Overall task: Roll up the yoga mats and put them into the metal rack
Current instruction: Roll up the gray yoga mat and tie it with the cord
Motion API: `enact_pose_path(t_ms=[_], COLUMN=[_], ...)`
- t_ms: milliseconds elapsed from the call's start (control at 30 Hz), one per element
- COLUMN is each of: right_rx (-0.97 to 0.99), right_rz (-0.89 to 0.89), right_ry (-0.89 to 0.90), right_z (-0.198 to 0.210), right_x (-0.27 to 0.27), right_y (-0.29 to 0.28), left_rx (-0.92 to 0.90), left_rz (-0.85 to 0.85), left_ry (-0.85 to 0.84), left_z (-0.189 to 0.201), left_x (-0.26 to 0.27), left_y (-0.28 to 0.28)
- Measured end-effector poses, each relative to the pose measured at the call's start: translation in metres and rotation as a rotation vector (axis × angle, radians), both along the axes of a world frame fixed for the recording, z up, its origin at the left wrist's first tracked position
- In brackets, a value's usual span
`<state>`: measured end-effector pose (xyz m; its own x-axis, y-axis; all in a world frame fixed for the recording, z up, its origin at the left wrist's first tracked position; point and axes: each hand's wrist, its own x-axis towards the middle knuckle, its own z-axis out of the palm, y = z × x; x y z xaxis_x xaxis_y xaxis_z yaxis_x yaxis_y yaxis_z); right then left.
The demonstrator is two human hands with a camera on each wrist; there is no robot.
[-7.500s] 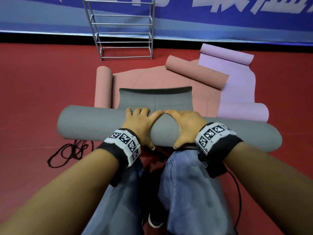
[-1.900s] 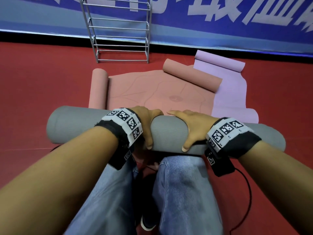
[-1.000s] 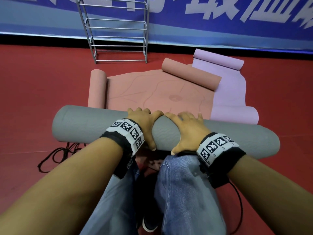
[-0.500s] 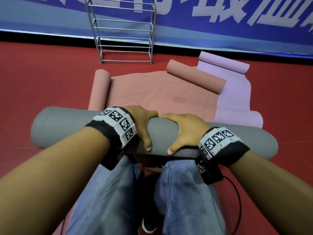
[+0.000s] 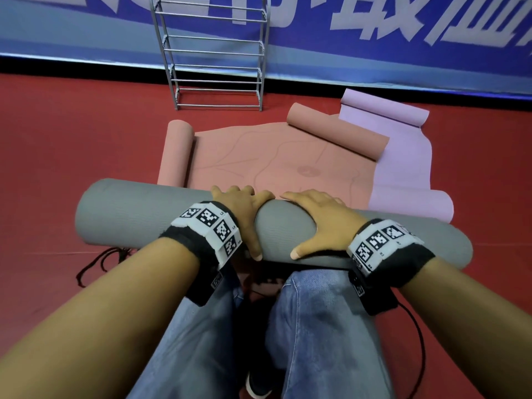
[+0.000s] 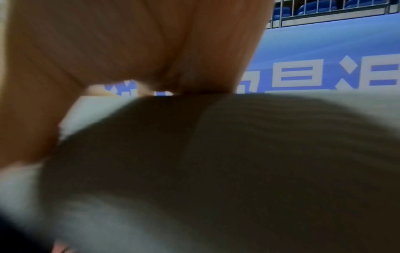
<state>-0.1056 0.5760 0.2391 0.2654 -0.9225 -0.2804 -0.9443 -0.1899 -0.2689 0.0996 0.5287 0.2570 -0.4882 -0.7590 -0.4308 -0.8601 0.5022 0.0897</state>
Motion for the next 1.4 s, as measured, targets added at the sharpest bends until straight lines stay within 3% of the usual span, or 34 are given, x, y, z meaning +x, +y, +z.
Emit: enact_pose_path(t_ms=[167,467,733,900,1100,1267,1400], right_rx=[-0.042,-0.039,0.015,-0.016,-0.047,0.033,0.175], right_rz=[-0.036,-0.05,-0.061,0.026,0.022,0.028,0.068], right_ry=[0.232,0.217,0.234,0.315,0.244,0.115,0.022], right_z=[-0.011,-0.013,-0.012,-0.016,-0.009,0.006,0.024], right_x=[0.002,0.0,0.001,0.001,0.0,-0.007,-0.011], right_y=[0.016,-0.002,-0.01,-0.005,-0.005,-0.005,-0.008], left_rx=[0.093,-0.223,-0.246,-0.24,-0.231,-0.101,0.261], left_rz=[0.019,-0.035,0.012,-0.012,-0.074,-0.117,-0.061], left_ry=[0.061,-0.023,-0.026,-0.015,-0.064,-0.075,0.054], left_z=[-0.003,-0.022,-0.035,-0.035,-0.021,0.003,0.013], left_x=[-0.002,0.004,0.003,0.003,0.001,-0.003,0.005], left_y=[-0.017,0.018,0.009,0.0,-0.005,-0.014,-0.03])
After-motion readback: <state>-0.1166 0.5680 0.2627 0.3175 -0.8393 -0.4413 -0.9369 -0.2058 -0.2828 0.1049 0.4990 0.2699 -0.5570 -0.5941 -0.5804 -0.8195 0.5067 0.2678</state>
